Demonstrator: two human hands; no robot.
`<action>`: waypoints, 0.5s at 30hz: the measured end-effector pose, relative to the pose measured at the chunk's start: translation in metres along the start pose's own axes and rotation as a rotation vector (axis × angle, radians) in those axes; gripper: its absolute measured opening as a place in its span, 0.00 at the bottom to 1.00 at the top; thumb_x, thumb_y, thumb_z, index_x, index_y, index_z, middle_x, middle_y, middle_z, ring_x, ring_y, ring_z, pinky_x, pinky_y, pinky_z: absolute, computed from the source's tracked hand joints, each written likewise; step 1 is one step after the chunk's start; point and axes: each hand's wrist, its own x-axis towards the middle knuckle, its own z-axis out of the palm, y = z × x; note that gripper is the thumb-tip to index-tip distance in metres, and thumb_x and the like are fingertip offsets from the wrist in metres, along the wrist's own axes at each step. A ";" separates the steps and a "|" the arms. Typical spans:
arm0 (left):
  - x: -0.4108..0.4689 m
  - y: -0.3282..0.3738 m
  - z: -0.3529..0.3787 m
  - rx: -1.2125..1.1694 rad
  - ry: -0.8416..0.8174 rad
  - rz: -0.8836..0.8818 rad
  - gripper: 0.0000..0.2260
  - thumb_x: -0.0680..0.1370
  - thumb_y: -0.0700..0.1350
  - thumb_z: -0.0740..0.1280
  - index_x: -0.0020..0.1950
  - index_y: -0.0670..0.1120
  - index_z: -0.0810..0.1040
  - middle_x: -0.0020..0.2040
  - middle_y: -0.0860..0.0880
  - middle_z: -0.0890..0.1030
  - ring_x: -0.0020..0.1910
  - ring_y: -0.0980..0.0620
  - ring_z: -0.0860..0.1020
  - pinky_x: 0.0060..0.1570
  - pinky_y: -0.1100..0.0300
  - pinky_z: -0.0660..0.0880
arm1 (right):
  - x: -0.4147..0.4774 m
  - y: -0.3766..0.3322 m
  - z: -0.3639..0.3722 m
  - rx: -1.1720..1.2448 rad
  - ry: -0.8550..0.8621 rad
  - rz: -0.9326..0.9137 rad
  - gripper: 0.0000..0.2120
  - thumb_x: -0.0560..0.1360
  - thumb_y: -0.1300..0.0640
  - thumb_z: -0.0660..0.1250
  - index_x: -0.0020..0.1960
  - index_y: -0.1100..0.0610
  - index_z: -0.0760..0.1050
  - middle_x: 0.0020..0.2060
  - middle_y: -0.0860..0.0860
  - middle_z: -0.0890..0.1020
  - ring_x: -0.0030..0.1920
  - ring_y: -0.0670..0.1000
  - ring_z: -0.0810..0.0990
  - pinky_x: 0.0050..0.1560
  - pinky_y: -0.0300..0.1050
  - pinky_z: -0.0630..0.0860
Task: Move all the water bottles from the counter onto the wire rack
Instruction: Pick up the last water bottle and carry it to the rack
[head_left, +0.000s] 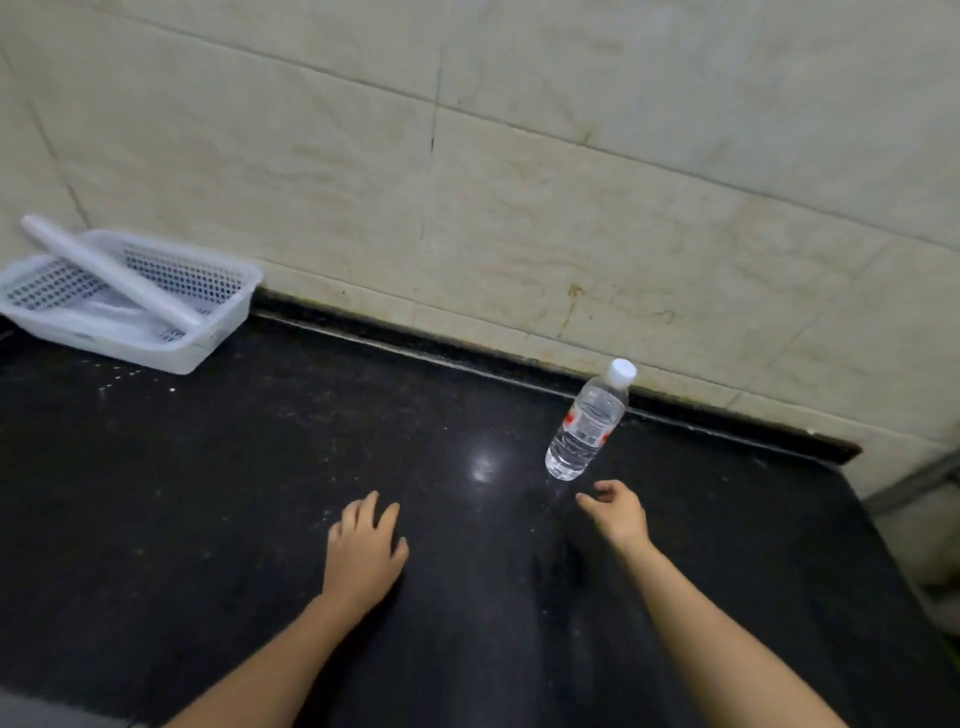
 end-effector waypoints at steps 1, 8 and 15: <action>0.010 -0.001 0.003 0.045 -0.018 0.036 0.22 0.61 0.46 0.78 0.53 0.42 0.81 0.56 0.37 0.80 0.53 0.37 0.79 0.45 0.43 0.77 | 0.003 -0.002 0.003 0.017 0.020 0.030 0.21 0.70 0.58 0.71 0.59 0.64 0.73 0.57 0.61 0.79 0.58 0.59 0.76 0.59 0.48 0.70; 0.042 -0.008 0.024 0.136 -0.121 0.120 0.19 0.63 0.50 0.74 0.51 0.44 0.82 0.53 0.39 0.82 0.51 0.38 0.81 0.45 0.44 0.78 | 0.040 -0.033 0.001 0.149 0.144 0.017 0.32 0.67 0.60 0.73 0.66 0.65 0.63 0.59 0.60 0.74 0.60 0.59 0.74 0.59 0.48 0.72; 0.041 -0.012 0.029 0.113 -0.180 0.107 0.20 0.67 0.52 0.62 0.52 0.43 0.82 0.54 0.40 0.82 0.52 0.41 0.81 0.48 0.46 0.78 | 0.073 -0.054 -0.005 0.356 -0.027 -0.180 0.30 0.59 0.65 0.76 0.59 0.63 0.70 0.49 0.58 0.79 0.45 0.51 0.80 0.41 0.34 0.79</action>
